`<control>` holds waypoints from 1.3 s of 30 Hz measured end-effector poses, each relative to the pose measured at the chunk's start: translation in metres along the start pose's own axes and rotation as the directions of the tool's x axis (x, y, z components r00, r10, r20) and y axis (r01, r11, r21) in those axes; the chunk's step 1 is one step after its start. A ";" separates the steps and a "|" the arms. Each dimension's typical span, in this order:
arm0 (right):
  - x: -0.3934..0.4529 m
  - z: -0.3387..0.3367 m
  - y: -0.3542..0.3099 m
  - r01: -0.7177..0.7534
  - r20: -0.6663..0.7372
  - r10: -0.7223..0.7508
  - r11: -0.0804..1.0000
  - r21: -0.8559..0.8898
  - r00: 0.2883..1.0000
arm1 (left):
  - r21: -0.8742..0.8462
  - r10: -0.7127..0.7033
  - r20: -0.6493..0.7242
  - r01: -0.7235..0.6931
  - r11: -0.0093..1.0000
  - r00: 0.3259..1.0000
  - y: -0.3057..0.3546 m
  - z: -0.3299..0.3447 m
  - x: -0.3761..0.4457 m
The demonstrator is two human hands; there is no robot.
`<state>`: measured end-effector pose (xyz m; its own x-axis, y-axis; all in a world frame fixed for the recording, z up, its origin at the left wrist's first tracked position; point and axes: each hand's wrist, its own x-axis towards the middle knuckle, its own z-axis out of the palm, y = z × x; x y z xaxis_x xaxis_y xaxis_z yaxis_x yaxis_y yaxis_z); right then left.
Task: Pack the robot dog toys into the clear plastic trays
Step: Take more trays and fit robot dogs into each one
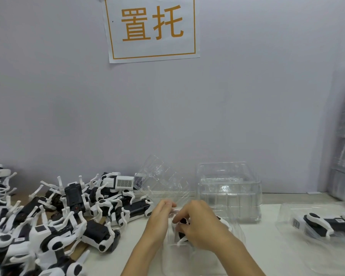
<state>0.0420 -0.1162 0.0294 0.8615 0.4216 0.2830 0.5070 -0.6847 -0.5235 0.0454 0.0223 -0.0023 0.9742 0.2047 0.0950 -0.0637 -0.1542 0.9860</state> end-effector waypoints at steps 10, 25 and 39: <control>-0.001 -0.013 0.010 -0.057 0.040 0.052 0.988 0.145 0.998 | 0.086 0.036 0.011 -0.036 0.996 0.999 0.000 -0.001 0.002; -0.007 -0.046 0.041 -0.107 -0.341 0.276 0.891 0.441 0.899 | 0.566 0.192 0.376 -0.389 0.727 0.906 0.043 0.001 -0.012; -0.010 -0.051 0.044 -0.061 -0.417 0.341 0.830 0.554 0.842 | 0.742 -0.068 0.503 -0.391 0.544 0.862 0.053 0.008 -0.030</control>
<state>0.0574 -0.1807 0.0444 0.9099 -0.1265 0.3951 0.3530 -0.2645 -0.8975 0.0148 0.0006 0.0459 0.9526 -0.2995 -0.0539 -0.2547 -0.8814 0.3978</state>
